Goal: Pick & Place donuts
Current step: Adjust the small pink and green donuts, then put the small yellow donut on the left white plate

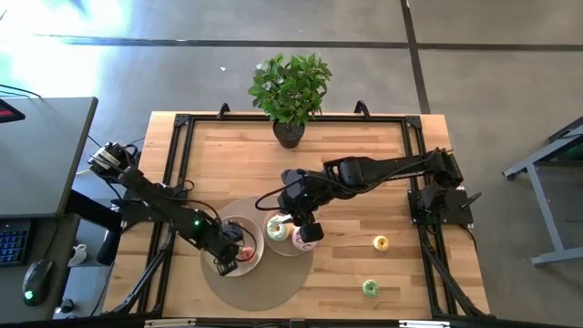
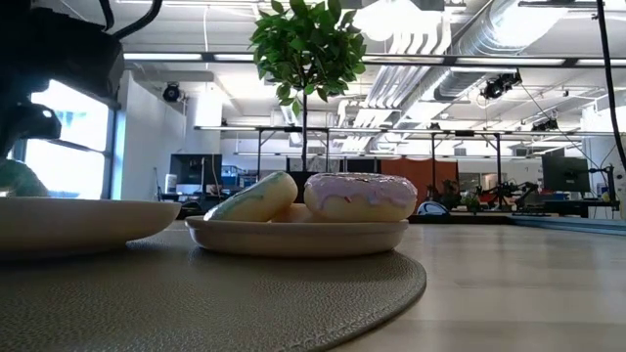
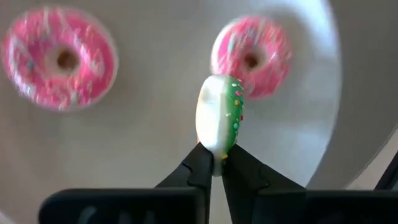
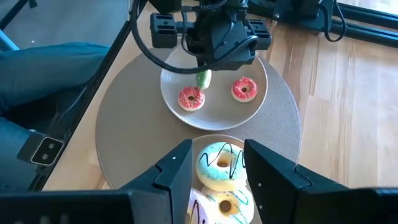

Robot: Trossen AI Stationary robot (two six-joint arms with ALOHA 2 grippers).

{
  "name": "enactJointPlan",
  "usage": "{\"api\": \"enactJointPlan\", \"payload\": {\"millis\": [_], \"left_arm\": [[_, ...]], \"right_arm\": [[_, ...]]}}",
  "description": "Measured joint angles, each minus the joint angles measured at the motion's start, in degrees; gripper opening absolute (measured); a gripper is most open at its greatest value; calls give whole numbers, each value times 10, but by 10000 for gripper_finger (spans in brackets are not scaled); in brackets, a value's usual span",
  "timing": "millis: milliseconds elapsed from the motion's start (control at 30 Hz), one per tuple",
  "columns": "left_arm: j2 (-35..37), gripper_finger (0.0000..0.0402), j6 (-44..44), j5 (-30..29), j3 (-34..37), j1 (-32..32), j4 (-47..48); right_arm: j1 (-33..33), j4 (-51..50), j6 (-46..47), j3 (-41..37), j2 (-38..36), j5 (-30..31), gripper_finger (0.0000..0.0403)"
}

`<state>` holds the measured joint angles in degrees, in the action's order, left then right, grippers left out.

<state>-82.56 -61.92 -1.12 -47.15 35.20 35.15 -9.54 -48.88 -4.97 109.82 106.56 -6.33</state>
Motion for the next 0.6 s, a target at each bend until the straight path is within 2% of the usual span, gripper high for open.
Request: {"api": "enactJointPlan", "payload": {"millis": [133,367,600], "left_arm": [[1,58,-10,17,0,0,18],[1,124,11,7,0,0,37],[1,174,15,-5,0,0,114]], "right_arm": [[0,0,0,0,0,0,139],[0,-2,0,0,0,0,139],[0,-2,0,0,0,-1,139]]}}
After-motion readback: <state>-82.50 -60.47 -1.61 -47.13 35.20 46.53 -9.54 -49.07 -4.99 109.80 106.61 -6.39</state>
